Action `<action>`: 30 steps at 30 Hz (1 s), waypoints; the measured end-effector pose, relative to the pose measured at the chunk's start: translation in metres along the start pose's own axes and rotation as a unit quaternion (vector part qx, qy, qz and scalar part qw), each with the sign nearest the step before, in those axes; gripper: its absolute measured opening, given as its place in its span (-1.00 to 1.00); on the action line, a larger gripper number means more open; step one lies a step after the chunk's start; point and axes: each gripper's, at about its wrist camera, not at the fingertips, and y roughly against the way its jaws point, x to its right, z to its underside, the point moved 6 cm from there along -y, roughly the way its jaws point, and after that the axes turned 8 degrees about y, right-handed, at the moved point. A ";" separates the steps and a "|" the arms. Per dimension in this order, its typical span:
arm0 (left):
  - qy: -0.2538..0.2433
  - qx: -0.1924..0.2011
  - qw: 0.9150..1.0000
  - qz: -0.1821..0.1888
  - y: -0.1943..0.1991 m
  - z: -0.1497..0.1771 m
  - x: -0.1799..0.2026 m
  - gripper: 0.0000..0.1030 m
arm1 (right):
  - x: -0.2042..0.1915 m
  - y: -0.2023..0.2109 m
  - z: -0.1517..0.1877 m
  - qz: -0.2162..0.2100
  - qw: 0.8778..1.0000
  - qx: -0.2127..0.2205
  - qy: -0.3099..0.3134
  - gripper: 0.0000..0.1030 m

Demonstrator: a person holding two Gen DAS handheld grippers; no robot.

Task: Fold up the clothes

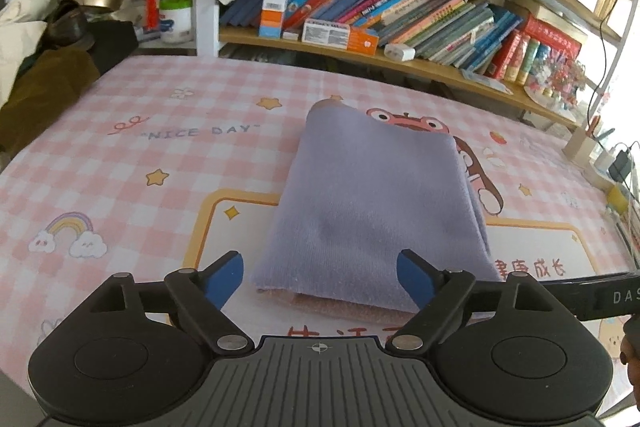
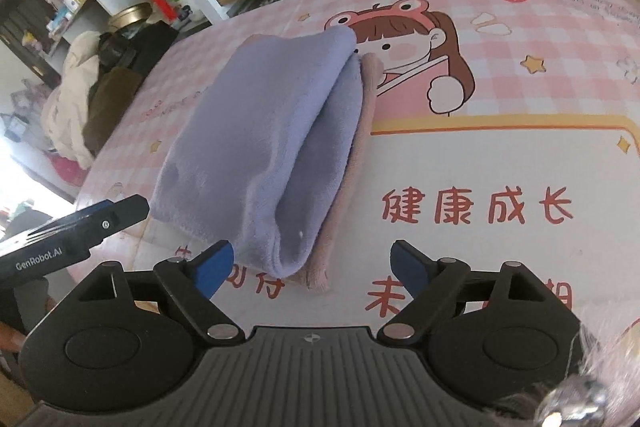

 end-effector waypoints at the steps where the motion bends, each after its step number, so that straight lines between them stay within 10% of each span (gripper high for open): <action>1: -0.008 -0.006 1.000 -0.001 -0.004 -0.002 -0.001 0.68 | -0.003 -0.002 0.000 0.014 1.000 -0.003 0.002 0.70; 12: -0.064 -0.071 0.991 0.093 -0.031 -0.024 -0.043 0.69 | -0.049 -0.015 -0.001 0.107 0.993 0.014 -0.052 0.70; 22: 0.063 -0.121 0.973 0.187 -0.079 -0.050 -0.070 0.63 | -0.011 -0.020 -0.012 0.059 0.968 0.076 -0.230 0.43; 30: 0.082 -0.148 0.963 0.212 -0.106 -0.052 -0.058 0.17 | 0.012 -0.042 -0.018 0.035 0.957 0.068 -0.281 0.08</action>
